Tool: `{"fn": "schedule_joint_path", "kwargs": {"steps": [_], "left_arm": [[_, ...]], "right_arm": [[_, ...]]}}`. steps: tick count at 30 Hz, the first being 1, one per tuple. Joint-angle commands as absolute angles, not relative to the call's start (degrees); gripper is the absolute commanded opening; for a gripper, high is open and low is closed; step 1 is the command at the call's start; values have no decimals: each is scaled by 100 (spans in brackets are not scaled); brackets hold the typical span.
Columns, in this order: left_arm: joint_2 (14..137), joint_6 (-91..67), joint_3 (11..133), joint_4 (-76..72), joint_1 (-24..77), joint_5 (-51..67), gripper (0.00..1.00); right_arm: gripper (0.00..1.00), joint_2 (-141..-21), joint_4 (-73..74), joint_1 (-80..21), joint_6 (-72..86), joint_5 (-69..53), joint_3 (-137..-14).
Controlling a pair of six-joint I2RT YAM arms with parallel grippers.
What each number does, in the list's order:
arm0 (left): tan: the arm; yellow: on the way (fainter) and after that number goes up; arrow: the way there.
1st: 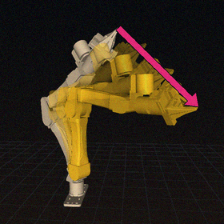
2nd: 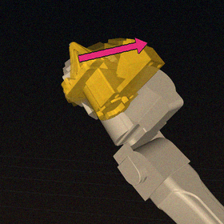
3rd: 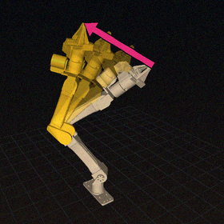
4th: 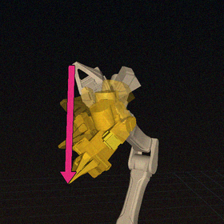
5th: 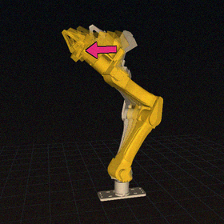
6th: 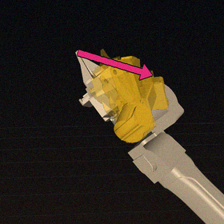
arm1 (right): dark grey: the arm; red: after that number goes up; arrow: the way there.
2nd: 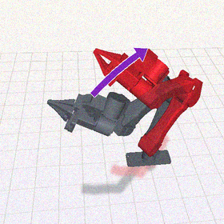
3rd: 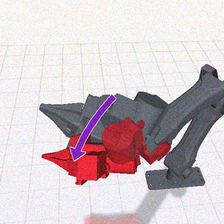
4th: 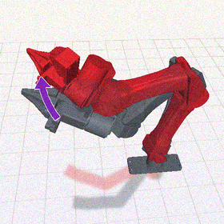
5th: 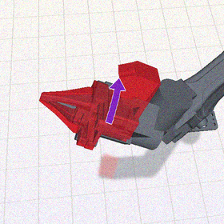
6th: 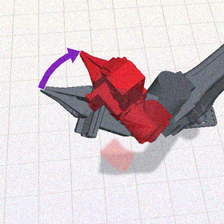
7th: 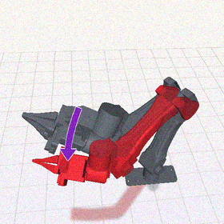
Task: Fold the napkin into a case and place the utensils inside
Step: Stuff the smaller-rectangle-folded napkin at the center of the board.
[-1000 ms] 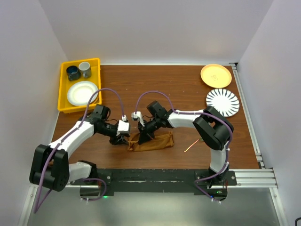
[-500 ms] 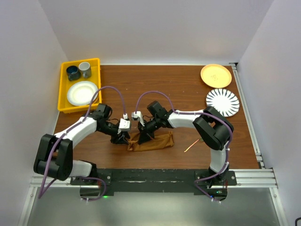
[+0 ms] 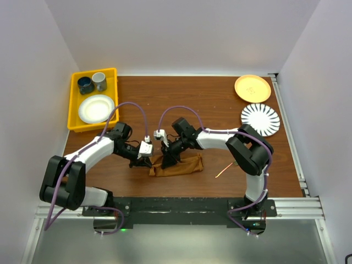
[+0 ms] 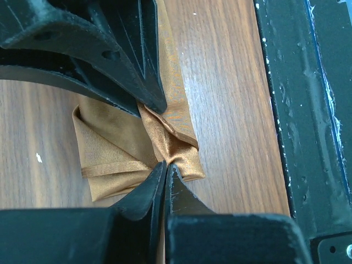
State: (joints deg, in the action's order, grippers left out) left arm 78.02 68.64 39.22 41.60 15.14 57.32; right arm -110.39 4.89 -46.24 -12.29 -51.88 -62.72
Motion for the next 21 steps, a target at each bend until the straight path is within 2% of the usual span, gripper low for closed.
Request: {"fn": "schedule_joint_path", "kwargs": {"steps": [1, 2, 9, 21], "left_arm": [[7726, 7163, 4061, 4227, 1538, 6056, 1], [7734, 7172, 4061, 4236, 1538, 6056, 1], [7743, 7189, 4061, 4210, 1538, 6047, 0], [7708, 7216, 4052, 4184, 1538, 6100, 0]], "right_arm": [[31, -10951, 404, -4632, -1143, -5186, -6530], [35, -10951, 404, -4632, -1134, -5194, -6539], [45, -11013, 413, -4658, -1143, -5212, -6671], [47, -11171, 615, -4808, -1274, -5177, -6873]]}}
